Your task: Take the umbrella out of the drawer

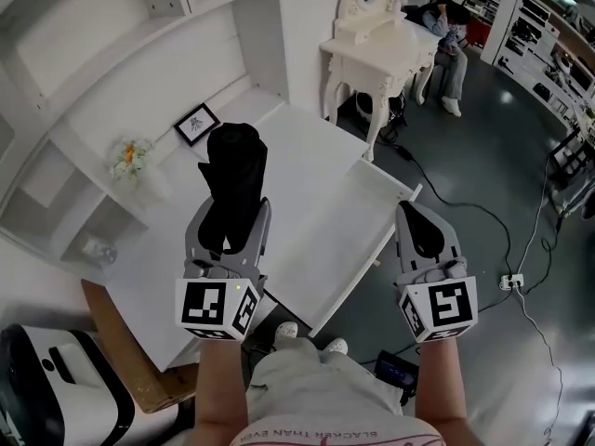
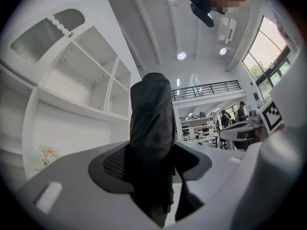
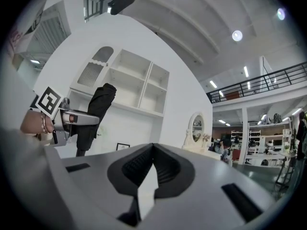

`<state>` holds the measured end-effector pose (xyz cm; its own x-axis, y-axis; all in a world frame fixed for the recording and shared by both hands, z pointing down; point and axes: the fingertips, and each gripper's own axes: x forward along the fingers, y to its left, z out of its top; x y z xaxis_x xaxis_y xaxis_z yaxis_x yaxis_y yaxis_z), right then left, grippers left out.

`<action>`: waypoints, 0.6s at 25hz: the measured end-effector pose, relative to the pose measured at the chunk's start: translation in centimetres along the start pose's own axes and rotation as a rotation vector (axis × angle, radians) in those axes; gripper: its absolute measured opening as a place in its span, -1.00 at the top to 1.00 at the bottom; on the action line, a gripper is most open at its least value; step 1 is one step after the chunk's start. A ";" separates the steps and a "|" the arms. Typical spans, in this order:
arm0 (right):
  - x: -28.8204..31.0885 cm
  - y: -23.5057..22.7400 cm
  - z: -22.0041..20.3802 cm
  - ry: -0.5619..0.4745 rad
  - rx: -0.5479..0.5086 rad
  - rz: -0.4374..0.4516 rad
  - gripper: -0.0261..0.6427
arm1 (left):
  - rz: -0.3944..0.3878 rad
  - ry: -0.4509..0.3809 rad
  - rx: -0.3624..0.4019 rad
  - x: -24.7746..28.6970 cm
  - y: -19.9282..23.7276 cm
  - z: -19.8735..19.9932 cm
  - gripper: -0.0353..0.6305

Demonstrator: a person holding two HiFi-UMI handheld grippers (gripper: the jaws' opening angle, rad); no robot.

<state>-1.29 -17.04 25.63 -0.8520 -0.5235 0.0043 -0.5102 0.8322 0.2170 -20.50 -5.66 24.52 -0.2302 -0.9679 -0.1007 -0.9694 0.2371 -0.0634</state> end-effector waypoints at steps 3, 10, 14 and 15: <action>-0.2 -0.1 0.4 -0.007 -0.012 0.008 0.90 | 0.010 -0.025 -0.015 -0.2 -0.2 0.8 0.11; 0.3 -0.2 0.8 -0.013 -0.042 0.006 0.90 | 0.017 -0.049 -0.024 0.1 0.2 1.5 0.11; 0.6 0.1 1.1 -0.008 -0.047 0.001 0.90 | 0.010 -0.050 -0.037 0.4 0.9 1.4 0.11; 0.7 0.2 1.2 -0.008 -0.047 -0.001 0.90 | 0.002 -0.053 -0.038 0.5 0.9 1.5 0.11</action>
<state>-2.10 -17.05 24.50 -0.8528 -0.5223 -0.0040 -0.5048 0.8222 0.2630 -21.40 -5.75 22.95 -0.2278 -0.9616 -0.1532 -0.9718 0.2343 -0.0257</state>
